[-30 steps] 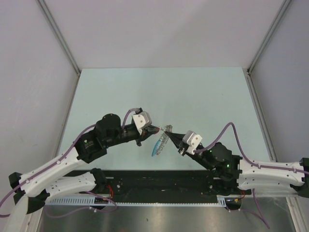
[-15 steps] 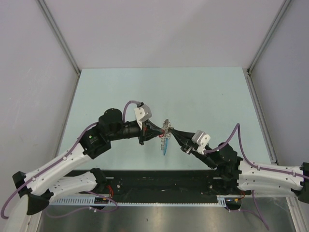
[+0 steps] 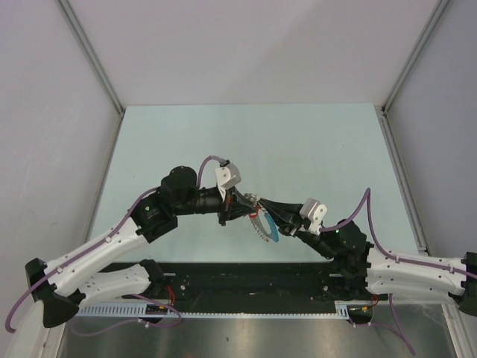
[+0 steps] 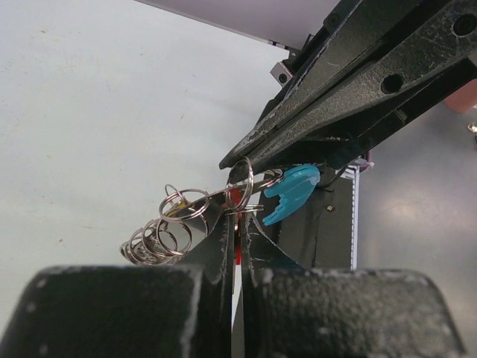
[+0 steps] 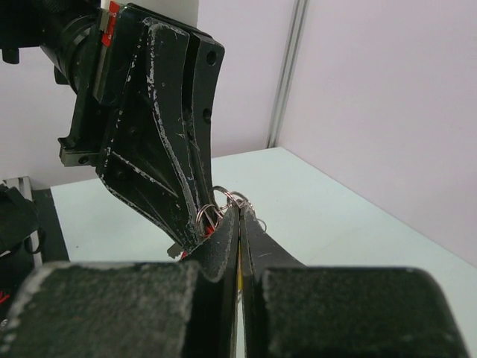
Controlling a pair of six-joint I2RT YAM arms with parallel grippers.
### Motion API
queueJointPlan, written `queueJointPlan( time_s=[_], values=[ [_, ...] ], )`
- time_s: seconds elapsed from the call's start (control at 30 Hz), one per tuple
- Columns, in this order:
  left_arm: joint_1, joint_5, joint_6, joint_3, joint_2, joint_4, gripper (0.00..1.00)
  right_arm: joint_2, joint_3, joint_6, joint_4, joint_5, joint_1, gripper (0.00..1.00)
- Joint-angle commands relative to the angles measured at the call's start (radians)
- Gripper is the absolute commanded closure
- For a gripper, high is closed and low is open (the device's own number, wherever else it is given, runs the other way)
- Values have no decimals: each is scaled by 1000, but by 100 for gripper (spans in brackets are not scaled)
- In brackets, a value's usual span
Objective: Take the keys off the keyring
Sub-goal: Remove the key from the keyring.
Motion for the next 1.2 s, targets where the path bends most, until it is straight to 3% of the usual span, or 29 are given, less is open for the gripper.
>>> queueJointPlan(
  time_s=[0.0, 0.07, 0.37, 0.43, 0.5, 0.6, 0.7, 0.83, 1.17],
  values=[
    [3, -17, 63, 7, -35, -11, 100, -57, 11, 67, 7, -2, -4, 100],
    [5, -30, 82, 19, -33, -30, 100, -77, 11, 78, -34, -4, -9, 94],
    [5, -27, 103, 22, -27, -22, 100, -145, 13, 95, -177, -25, -14, 86],
    [5, -28, 102, 25, -25, -25, 100, -152, 13, 98, -189, -28, -17, 90],
    [5, -30, 126, 31, -25, -31, 100, -152, 14, 86, -208, -54, -20, 100],
    [5, -33, 137, 36, -27, -36, 100, -143, 22, 99, -223, -67, -32, 100],
    [5, -39, 140, 39, -27, -42, 99, -117, 65, 153, -272, -38, -46, 84],
    [5, -45, 138, 42, -27, -45, 100, -83, 131, 208, -370, -57, -49, 74],
    [5, -53, 152, 56, -27, -62, 100, -14, 230, 244, -539, -85, -49, 73]
  ],
)
